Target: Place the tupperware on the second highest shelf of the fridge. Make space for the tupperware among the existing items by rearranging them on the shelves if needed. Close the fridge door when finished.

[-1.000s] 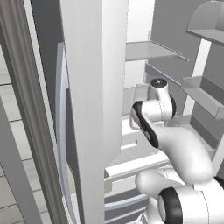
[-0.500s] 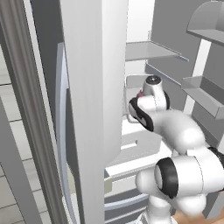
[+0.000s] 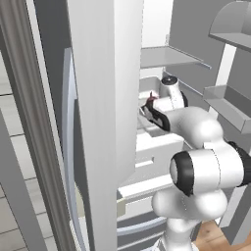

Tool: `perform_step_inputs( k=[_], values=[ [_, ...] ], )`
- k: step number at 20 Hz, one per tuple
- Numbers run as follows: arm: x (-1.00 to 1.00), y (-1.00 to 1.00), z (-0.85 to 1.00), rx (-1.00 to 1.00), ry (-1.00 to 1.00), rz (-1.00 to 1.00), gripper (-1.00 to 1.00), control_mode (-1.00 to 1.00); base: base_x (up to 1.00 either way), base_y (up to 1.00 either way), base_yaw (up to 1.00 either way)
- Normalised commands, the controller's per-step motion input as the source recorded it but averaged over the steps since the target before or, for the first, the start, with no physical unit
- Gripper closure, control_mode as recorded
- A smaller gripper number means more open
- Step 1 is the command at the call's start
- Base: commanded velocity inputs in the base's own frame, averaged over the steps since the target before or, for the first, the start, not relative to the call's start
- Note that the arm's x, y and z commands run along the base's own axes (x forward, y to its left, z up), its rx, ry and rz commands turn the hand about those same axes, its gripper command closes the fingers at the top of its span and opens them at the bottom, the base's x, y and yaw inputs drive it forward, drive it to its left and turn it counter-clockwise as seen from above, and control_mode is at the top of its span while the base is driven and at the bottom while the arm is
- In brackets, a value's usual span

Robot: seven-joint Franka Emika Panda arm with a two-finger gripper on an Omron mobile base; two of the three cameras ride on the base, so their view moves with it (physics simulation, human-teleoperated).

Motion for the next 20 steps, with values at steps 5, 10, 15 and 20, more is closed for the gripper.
perform_step_inputs(
  k=[5,10,15,20],
  values=[
    [0.45,0.00,0.00,0.00,-0.06,-0.23,1.00,-1.00,0.00,0.00,0.00],
    [0.44,0.00,0.00,0.00,-0.07,-0.22,-1.00,-1.00,0.00,0.00,0.00],
    [0.16,0.00,0.00,0.00,-0.17,-0.15,-1.00,-1.00,0.00,0.00,0.00],
    [-0.54,0.17,-0.02,-0.04,-0.45,-0.04,-1.00,-1.00,0.00,0.00,0.00]
  ],
)
